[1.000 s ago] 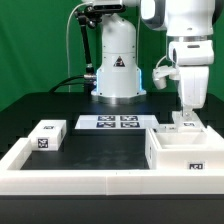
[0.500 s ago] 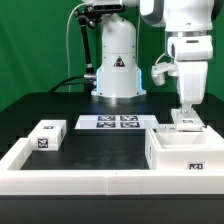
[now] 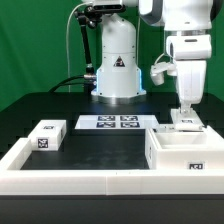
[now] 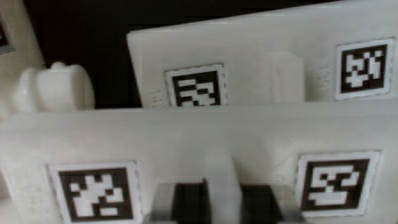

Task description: Assemble cabinet

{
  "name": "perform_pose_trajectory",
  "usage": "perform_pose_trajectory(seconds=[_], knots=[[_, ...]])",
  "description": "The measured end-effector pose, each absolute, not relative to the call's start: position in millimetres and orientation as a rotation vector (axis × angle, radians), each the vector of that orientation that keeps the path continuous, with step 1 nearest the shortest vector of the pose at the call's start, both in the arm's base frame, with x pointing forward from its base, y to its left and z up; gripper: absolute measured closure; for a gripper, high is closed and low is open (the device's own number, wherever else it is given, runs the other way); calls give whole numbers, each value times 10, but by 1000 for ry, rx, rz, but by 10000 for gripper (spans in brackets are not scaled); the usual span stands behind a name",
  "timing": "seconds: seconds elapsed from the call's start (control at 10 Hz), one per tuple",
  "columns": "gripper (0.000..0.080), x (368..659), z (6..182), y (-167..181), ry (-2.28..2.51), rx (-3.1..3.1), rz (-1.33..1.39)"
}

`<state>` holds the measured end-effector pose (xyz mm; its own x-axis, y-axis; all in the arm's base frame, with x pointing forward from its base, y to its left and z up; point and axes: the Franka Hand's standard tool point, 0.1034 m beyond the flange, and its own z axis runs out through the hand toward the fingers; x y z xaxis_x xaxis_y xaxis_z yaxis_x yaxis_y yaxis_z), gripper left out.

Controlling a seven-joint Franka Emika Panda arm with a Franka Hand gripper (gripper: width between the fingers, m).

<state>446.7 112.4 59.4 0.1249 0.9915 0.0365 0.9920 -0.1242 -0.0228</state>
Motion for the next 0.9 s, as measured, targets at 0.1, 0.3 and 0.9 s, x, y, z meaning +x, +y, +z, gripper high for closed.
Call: perform_pose_trajectory(seconds=[0.1,0.3,0.9], knots=[[731,4480,579,1129,-2049,-2324,-20],[731,4507,560,1136,-2044,-2321,-9],[731,4508,555,1147,-2042,-2317,4]])
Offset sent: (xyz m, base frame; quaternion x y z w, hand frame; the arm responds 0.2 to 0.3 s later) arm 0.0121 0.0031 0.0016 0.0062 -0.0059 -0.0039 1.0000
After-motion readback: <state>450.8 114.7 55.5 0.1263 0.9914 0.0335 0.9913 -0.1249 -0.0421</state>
